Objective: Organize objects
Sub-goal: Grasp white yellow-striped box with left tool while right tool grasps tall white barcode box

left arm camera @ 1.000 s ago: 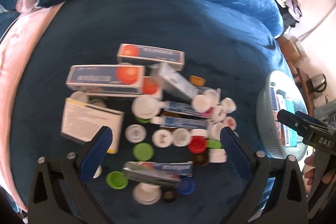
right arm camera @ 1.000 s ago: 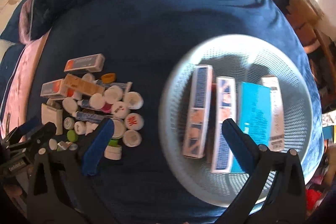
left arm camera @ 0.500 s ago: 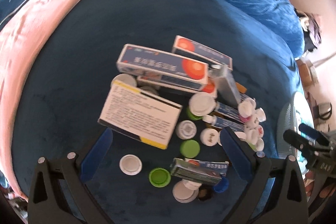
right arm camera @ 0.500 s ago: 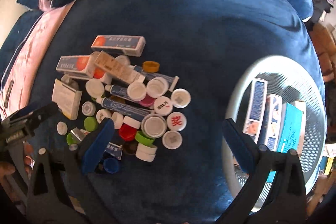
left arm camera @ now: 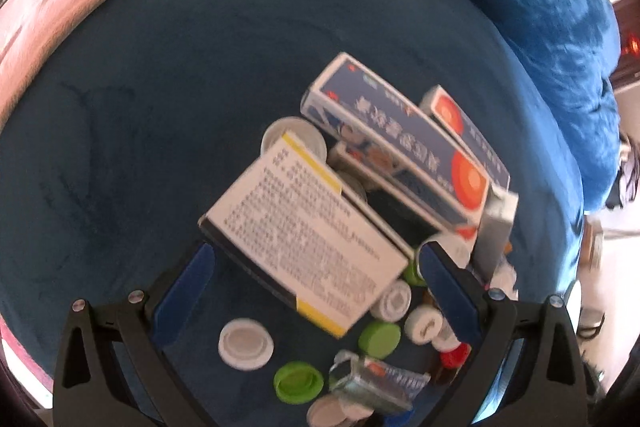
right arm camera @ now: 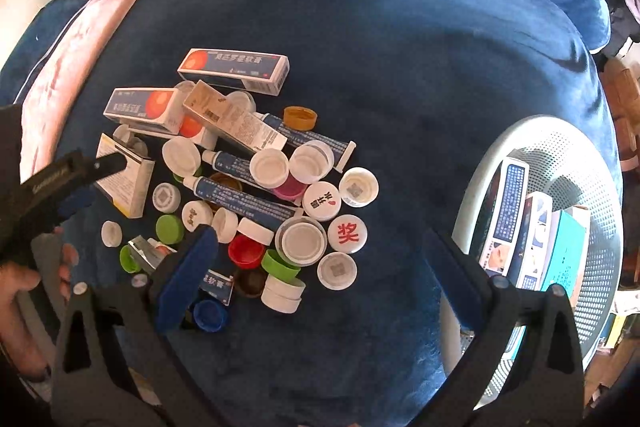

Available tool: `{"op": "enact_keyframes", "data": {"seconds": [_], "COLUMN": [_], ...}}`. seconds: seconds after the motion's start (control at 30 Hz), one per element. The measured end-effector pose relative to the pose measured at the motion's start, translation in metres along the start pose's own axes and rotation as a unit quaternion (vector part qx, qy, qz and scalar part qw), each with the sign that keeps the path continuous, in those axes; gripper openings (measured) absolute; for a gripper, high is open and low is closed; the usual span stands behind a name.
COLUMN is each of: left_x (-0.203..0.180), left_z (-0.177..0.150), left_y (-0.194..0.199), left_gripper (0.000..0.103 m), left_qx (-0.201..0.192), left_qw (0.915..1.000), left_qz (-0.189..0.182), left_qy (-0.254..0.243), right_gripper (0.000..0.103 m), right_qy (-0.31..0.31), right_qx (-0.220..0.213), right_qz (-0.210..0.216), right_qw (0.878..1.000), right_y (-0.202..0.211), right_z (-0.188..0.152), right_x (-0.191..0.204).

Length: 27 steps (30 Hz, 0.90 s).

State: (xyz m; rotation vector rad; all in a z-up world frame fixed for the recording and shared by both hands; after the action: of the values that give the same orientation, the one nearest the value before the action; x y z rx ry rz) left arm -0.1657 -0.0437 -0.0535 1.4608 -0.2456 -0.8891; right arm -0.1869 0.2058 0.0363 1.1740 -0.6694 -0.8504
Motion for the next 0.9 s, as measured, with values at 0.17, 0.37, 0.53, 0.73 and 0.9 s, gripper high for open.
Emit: {"op": "enact_keyframes", "data": {"seconds": [0.17,0.37,0.53,0.73,0.9], "left_x": [-0.003,0.012,0.01,0.009,0.01], "left_z": [0.006,-0.001,-0.01,-0.024,-0.028], "left_y": [-0.012,-0.026,-0.019,-0.008,0.001], "left_gripper": [0.102,0.094,0.077,0.076,0.076], "left_qx": [0.0,0.017,0.023,0.029,0.025], "left_qw": [0.9999,0.9984,0.9973,0.9957,0.9949], "left_qz": [0.005,0.053,0.055,0.041,0.033], "left_qy": [0.013,0.01,-0.043,-0.078,-0.092], "right_gripper": [0.103,0.103,0.103,0.103,0.086], "right_qy": [0.005,0.019,0.042,0.107,0.128], "right_qx": [0.004,0.004,-0.005,-0.019,-0.016], "right_qz": [0.0,-0.002,-0.011,-0.009,0.022], "right_qw": [1.0,1.0,0.999,0.994,0.991], "right_y": [-0.004,-0.01,-0.019,-0.038,-0.058], "right_z": [0.002,0.006,0.021,0.049,0.061], "right_x": [0.0,0.006,0.015,0.041,0.052]}}
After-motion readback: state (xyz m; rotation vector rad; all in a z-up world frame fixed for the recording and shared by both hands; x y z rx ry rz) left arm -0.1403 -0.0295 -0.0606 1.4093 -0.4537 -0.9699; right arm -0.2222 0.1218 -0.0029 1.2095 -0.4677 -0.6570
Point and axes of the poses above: each gripper's, at about its wrist camera, not at the fingertips, and y roughly against the way its jaws point, x to its left, z to its top, the point moved 10 cm from there along -y, roughly the way its jaws point, and after that the axes turned 3 degrees about y, right-handed, at the moved point
